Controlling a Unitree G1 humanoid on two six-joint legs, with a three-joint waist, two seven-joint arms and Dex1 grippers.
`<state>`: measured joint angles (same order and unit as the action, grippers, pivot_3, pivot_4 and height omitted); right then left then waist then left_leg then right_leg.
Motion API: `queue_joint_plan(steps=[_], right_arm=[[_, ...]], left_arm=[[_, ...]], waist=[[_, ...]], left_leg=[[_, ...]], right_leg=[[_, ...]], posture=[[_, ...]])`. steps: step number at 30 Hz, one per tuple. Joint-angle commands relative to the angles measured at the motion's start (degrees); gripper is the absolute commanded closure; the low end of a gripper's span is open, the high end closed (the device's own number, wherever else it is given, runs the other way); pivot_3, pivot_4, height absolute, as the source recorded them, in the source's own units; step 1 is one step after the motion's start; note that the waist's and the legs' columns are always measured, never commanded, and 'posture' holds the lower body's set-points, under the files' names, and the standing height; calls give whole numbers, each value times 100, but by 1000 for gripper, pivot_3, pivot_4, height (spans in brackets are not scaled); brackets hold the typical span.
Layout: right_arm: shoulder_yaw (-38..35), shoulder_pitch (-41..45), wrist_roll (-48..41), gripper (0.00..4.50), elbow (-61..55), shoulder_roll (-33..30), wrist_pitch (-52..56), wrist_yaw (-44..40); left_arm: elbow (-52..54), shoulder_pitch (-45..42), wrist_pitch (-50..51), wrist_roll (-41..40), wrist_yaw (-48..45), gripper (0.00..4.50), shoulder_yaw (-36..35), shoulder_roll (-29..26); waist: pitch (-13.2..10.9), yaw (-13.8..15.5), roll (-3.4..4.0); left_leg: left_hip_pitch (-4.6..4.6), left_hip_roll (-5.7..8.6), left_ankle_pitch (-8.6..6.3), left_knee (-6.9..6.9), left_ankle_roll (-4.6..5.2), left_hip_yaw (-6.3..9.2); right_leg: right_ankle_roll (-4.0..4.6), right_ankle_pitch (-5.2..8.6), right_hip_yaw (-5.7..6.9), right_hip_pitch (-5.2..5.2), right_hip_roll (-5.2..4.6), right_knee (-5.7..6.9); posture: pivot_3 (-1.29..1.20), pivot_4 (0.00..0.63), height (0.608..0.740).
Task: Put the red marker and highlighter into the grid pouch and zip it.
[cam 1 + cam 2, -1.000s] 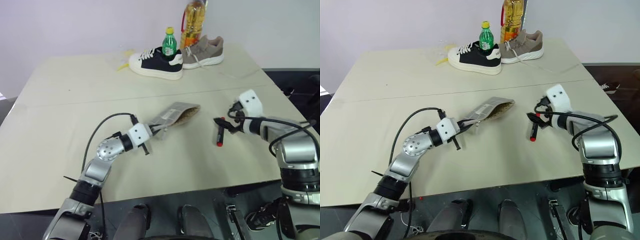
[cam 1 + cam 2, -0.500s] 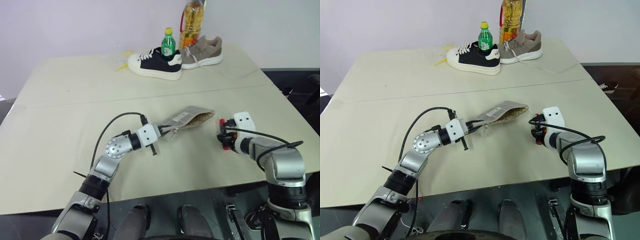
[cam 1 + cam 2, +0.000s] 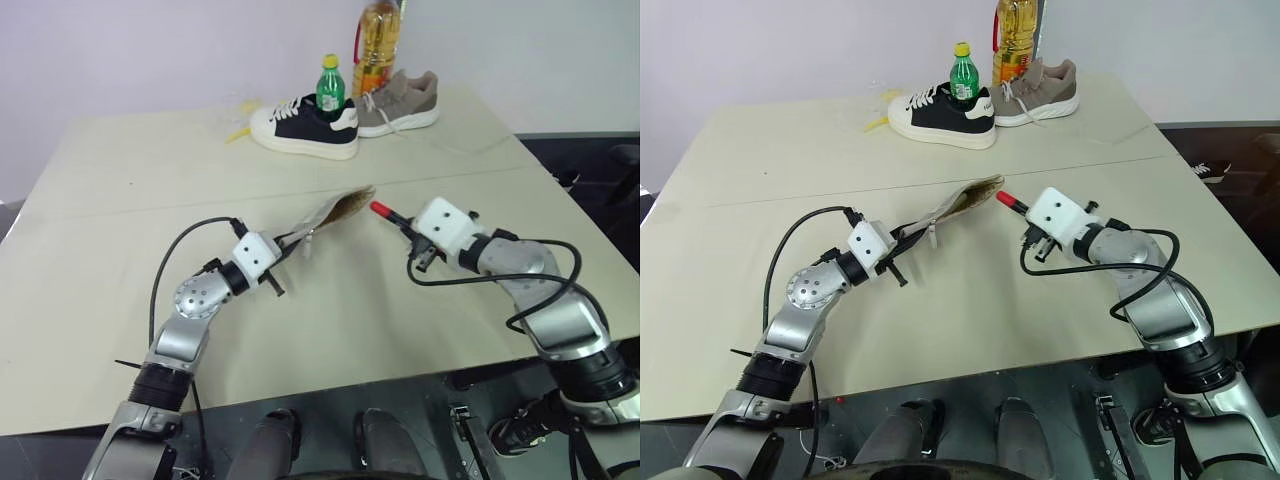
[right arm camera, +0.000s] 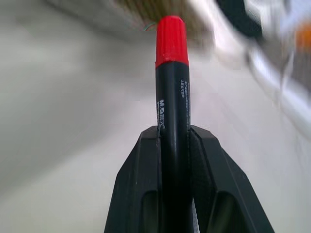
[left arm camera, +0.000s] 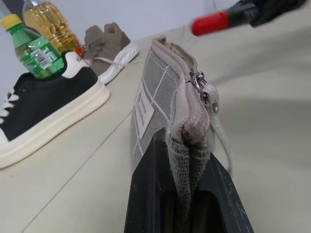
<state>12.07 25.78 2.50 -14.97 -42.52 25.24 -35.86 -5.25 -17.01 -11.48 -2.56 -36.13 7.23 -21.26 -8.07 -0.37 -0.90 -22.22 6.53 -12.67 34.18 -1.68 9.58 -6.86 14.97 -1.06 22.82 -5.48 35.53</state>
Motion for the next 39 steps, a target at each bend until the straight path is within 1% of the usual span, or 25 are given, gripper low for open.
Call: queue_joint_plan(steps=[1, 10, 13, 17, 21, 25, 27, 28, 31, 32, 33, 37, 39], right_arm=[[60, 296, 202, 4231, 178, 36, -538, -140], [467, 588, 861, 4231, 708, -109, -1590, -607], [794, 771, 1528, 4231, 989, -349, -2461, -652], [1049, 1037, 2025, 4231, 1233, -459, -3390, -709], [1150, 1214, 2207, 4231, 1297, -323, -3920, -815], [1170, 1247, 2128, 4231, 1213, -74, -4008, -1019], [1098, 1225, 2047, 3189, 1170, 33, -3913, -1113], [1036, 1208, 2005, 2764, 1155, 56, -3885, -1146], [797, 1182, 1819, 1254, 1125, 150, -3735, -1143], [705, 1174, 1690, 698, 1104, 193, -3606, -1166], [508, 1174, 1369, 237, 1047, 291, -3248, -1233], [-312, 1304, -22, 237, 764, 842, -1657, -1384], [-738, 1435, -728, 237, 690, 1164, -747, -1330]], left_arm=[[447, 79, 82, -156, -58, 4500, -93, -67], [839, 250, 304, -172, -44, 4500, -98, -125], [1018, 302, 389, -197, -216, 4500, -39, -234], [1174, 355, 474, -152, -646, 4500, 176, -510], [1300, 315, 654, -286, -1003, 4500, 282, -664], [1379, 227, 765, -319, -1091, 4500, 302, -639], [1386, 213, 782, -303, -1059, 4500, 287, -610], [1385, 224, 791, -306, -1013, 4500, 258, -584], [1366, 268, 808, -313, -860, 4500, 153, -506], [1343, 279, 806, -320, -791, 4500, 110, -473], [1258, 274, 824, -376, -600, 4500, -15, -352], [901, 163, 847, -402, 63, 4500, -350, 61], [831, 112, 869, -458, 198, 4500, -377, 243]], waist=[[0, 8, -1], [0, 0, 0], [0, -11, 0], [0, -20, 0], [0, -25, 1], [0, -15, 1], [0, -19, 1], [0, -20, 1], [0, -15, 1], [0, -15, 1], [0, -15, 1], [1, -14, -1], [1, -16, -1]], left_leg=[[0, 0, 0, 0, 0, 0], [0, 0, 0, -1, 0, 0], [0, 0, 0, -1, 0, -1], [0, -1, 0, -3, -1, -2], [1, -1, 0, -4, -1, -3], [1, -1, 0, -3, -1, -1], [1, -1, 0, -2, -1, -1], [1, -1, 0, -2, -1, -1], [1, -1, 0, -2, -1, 0], [1, -1, 0, -2, -1, 0], [1, -1, 0, -2, -1, 0], [1, -2, 0, -1, -1, 4], [2, -2, 0, 0, -1, 4]], right_leg=[[0, 0, 0, 0, 0, 0], [1, 0, -2, 3, 0, 1], [1, 0, -2, 3, 0, 1], [1, 0, -2, 5, 2, 1], [1, 0, -3, 5, 1, 1], [2, 0, -3, 4, 2, 1], [2, 0, -3, 3, 2, 1], [2, 0, -4, 4, 1, 1], [2, -1, -4, 4, 2, 2], [3, -1, -4, 4, 1, 2], [3, -1, -4, 3, 1, 1], [4, -2, -4, 2, 1, 2], [5, -3, -4, 2, 1, 3]], posture=[[0, 150, 740], [0, 150, 740], [0, 150, 740], [0, 150, 740], [0, 150, 740], [0, 150, 740], [0, 150, 740], [0, 150, 740], [0, 150, 740], [0, 150, 740], [0, 150, 740], [0, 150, 740], [0, 150, 740]])
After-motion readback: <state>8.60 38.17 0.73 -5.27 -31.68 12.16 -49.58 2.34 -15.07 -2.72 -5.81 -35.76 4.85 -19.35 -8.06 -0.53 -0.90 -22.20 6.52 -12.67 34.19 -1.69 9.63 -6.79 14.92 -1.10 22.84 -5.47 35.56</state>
